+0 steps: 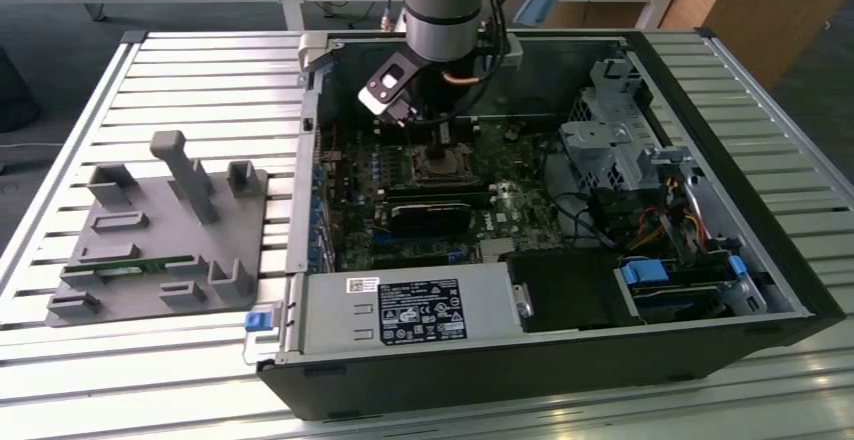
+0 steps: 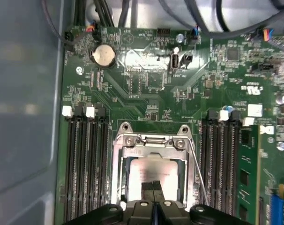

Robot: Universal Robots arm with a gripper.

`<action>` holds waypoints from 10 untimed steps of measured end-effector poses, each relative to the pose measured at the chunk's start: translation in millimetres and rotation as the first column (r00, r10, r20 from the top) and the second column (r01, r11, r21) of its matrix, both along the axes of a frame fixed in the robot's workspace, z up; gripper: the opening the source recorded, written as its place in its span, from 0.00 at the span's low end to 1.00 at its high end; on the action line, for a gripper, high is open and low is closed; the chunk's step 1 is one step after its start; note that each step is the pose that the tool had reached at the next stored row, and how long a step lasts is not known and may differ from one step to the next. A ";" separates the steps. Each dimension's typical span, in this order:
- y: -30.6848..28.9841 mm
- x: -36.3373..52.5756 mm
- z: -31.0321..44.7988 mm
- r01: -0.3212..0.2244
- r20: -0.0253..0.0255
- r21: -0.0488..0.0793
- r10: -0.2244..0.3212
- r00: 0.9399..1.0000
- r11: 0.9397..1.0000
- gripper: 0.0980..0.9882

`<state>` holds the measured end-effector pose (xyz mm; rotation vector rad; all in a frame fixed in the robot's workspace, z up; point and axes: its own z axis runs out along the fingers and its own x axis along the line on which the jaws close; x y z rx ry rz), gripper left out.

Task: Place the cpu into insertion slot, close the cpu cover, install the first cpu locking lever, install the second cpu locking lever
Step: 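Close the cpu cover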

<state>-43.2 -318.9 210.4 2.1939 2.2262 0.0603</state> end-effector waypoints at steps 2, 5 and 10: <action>0.0 0.4 1.5 0.000 0.000 0.000 0.000 1.000 1.000 0.01; 0.0 4.6 1.6 0.000 -0.001 0.000 0.000 1.000 1.000 0.01; -0.1 9.3 1.6 0.000 -0.002 0.000 0.000 1.000 1.000 0.01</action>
